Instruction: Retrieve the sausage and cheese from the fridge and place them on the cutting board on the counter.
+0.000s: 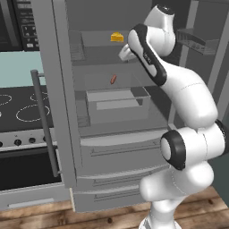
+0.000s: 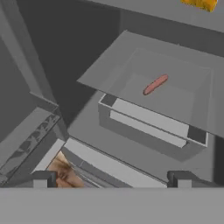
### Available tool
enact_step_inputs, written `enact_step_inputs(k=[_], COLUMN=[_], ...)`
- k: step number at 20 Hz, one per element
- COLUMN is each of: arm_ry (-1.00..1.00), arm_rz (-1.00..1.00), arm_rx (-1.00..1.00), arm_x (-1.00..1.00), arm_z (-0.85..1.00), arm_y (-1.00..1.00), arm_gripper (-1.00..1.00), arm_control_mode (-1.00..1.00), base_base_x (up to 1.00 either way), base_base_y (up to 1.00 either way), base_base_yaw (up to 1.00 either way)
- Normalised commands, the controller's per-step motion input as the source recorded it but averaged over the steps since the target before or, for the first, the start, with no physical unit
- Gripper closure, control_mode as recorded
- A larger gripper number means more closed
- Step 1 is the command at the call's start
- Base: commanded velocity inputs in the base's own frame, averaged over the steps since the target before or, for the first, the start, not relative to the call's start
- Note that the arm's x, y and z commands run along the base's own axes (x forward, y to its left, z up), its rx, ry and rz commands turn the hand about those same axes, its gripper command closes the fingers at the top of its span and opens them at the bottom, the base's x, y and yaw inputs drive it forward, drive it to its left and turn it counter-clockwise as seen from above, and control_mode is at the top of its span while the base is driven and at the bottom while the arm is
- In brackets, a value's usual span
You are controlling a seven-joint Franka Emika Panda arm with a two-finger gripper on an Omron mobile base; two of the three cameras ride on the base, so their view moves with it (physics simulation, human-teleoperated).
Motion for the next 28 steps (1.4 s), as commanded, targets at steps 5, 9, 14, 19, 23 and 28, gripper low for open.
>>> enact_step_inputs(k=[5,9,14,19,23,28], arm_ry=[-0.01,-0.02,-0.03,-0.06,-0.05,-0.05], arm_rz=[-0.33,-0.34,-0.20,-0.14,-0.15,-0.10], arm_rx=[-0.01,0.00,0.00,0.00,0.00,0.00], arm_x=[0.00,0.00,0.00,0.00,0.00,0.06], arm_z=[0.00,0.00,0.00,0.00,0.00,0.00], arm_y=[-0.46,-0.32,-0.01,0.00,-0.12,-0.11], arm_gripper=[-1.00,-1.00,-1.00,-1.00,-1.00,-1.00], arm_control_mode=[-1.00,-1.00,-1.00,-1.00,-1.00,-1.00], base_base_x=[0.00,0.00,0.00,0.00,0.00,0.00], base_base_y=[0.00,0.00,0.00,0.00,0.00,0.00], base_base_yaw=[0.00,0.00,0.00,0.00,0.00,0.00])
